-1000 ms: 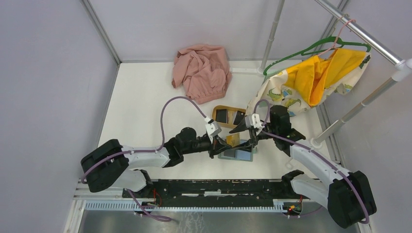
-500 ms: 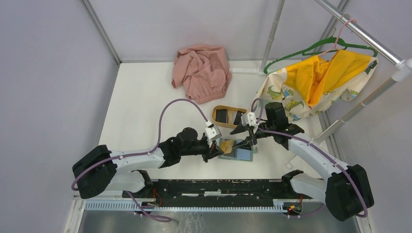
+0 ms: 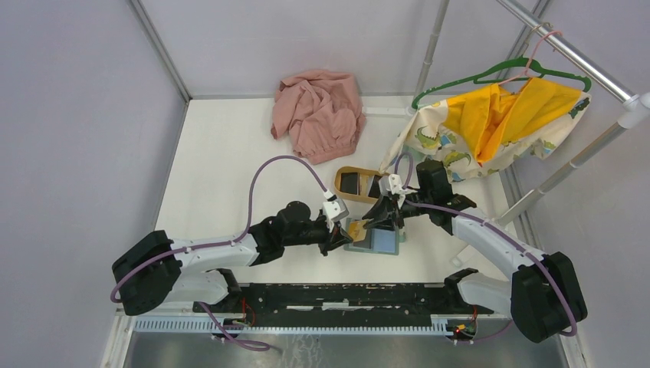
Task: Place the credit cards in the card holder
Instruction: Pick up the credit card from the storage box, then insert the credit card into the card holder.
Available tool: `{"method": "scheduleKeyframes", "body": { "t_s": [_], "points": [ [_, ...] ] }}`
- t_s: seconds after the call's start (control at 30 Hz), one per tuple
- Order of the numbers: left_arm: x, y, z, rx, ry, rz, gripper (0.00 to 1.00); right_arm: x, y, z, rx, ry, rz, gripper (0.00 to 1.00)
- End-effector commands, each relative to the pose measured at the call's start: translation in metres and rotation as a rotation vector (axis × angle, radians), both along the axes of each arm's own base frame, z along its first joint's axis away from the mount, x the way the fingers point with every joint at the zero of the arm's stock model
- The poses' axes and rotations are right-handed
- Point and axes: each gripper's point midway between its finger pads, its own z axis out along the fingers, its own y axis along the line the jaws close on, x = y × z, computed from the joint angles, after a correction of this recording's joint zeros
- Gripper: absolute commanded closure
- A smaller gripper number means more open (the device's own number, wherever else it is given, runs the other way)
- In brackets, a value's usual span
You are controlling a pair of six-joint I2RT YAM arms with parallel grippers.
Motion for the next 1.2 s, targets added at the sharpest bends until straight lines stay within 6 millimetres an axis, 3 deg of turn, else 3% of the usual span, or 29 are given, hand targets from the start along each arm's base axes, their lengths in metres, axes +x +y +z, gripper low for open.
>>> {"method": "scheduleKeyframes", "body": {
  "t_s": [0.0, 0.17, 0.43, 0.73, 0.8, 0.97, 1.17],
  "points": [
    [0.008, -0.003, 0.017, -0.039, -0.086, 0.001, 0.98, -0.006, 0.004, 0.01, 0.045, -0.008, 0.047, 0.73],
    [0.015, 0.0, 0.015, -0.033, -0.088, 0.053, 0.92, -0.006, 0.005, 0.014, 0.051, -0.001, 0.053, 1.0],
    [0.041, 0.026, 0.013, -0.013, -0.109, 0.271, 0.69, 0.012, -0.001, 0.011, -0.008, 0.018, -0.041, 1.0],
    [0.045, 0.055, 0.024, -0.18, -0.051, 0.454, 0.18, 0.016, -0.025, -0.019, -0.093, 0.173, -0.187, 1.0],
    [0.043, 0.055, 0.022, -0.2, -0.026, 0.462, 0.16, 0.019, -0.033, -0.029, -0.1, 0.182, -0.262, 1.0],
    [0.042, 0.044, 0.021, -0.227, 0.046, 0.455, 0.16, 0.025, -0.039, -0.016, 0.001, 0.226, -0.359, 1.0],
    [0.046, 0.029, 0.001, -0.187, 0.15, 0.478, 0.21, 0.026, -0.045, -0.035, 0.002, 0.473, -0.444, 1.0]
  ]
}}
